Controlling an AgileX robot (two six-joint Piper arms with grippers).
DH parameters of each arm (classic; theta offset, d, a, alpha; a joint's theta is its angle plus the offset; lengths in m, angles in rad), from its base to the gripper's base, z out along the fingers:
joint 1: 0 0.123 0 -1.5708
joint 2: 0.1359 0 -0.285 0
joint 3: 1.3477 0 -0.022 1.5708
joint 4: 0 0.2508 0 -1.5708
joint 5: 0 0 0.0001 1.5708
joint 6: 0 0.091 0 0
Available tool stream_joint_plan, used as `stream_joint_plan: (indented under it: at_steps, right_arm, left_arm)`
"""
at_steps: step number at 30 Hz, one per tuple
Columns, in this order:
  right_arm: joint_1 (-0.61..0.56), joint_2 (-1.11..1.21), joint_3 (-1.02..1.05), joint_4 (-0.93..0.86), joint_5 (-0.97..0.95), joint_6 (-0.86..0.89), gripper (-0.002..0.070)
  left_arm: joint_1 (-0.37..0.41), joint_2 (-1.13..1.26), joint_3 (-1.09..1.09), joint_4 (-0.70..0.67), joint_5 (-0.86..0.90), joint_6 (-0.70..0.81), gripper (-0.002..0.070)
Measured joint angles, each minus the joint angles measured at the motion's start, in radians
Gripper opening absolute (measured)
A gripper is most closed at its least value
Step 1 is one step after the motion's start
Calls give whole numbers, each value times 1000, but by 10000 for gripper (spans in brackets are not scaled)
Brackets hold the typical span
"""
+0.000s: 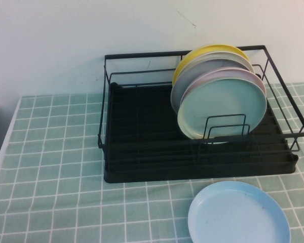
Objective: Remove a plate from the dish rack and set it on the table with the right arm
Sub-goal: Grasp the plate from the shelf
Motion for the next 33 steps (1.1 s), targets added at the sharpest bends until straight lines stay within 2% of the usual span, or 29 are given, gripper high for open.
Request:
stream_joint_plan:
  at_steps: [4,6,12,21,27,33]
  right_arm:
    - [0,0,-165,31,352,8,-2]
    - [0,18,-239,37,465,-7,-2]
    - [0,216,-428,45,692,-27,-2]
    - [0,640,-725,81,1080,-84,-2]
    - [0,889,-882,275,1214,-348,-2]
    - [0,1092,-952,674,1220,-772,-1]
  left_arm:
    - [0,0,0,0,0,0,-3]
    - [0,0,0,0,0,0,-3]
    - [0,0,0,0,0,0,-3]
    - [0,0,0,0,0,0,-3]
    - [0,0,0,0,0,-2,-3]
    - [0,0,0,0,0,-2,-3]
